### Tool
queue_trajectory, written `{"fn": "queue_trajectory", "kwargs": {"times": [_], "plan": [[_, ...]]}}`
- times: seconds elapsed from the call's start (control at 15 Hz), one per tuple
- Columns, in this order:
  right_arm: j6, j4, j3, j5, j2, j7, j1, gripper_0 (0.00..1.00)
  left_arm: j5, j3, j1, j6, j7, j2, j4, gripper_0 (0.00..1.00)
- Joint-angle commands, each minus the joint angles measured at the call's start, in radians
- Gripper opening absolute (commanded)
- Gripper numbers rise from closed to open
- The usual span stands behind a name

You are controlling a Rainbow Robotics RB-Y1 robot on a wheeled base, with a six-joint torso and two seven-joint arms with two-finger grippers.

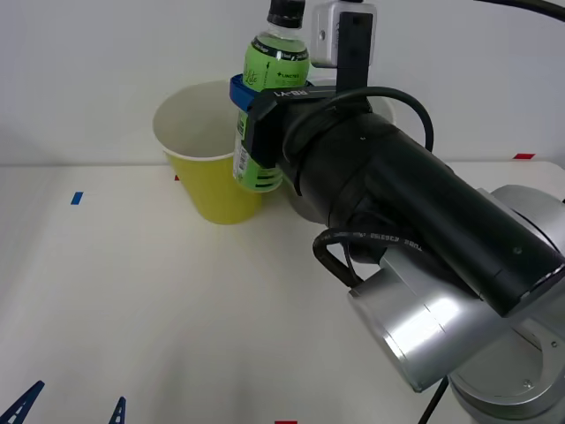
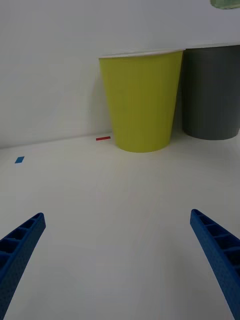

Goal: Put cans in the gray bin and PET bottles in the light green bin.

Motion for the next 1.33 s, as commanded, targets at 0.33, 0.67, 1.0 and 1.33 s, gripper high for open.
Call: {"fn": "queue_trajectory", "kwargs": {"times": [0.33, 0.67, 1.0, 1.33], "plan": [[0.045, 0.200, -0.083, -0.090, 0.120, 0.043, -0.261, 0.00, 0.000, 0.000, 0.000, 0.000, 0.000, 0.000, 0.000, 1.00], [-0.077, 0.415, -0.099, -0.045, 0.137, 0.049, -0.362, 0.00, 0.000, 0.000, 0.000, 0.000, 0.000, 0.000, 0.000, 1.00], [-0.275, 0.592, -0.124, -0.030, 0.137, 0.049, -0.397, 0.00, 0.000, 0.000, 0.000, 0.000, 0.000, 0.000, 0.000, 1.00], [-0.442, 0.773, -0.132, -0.015, 0.137, 0.041, -0.439, 0.00, 0.000, 0.000, 0.000, 0.000, 0.000, 0.000, 0.000, 1.00]]}}
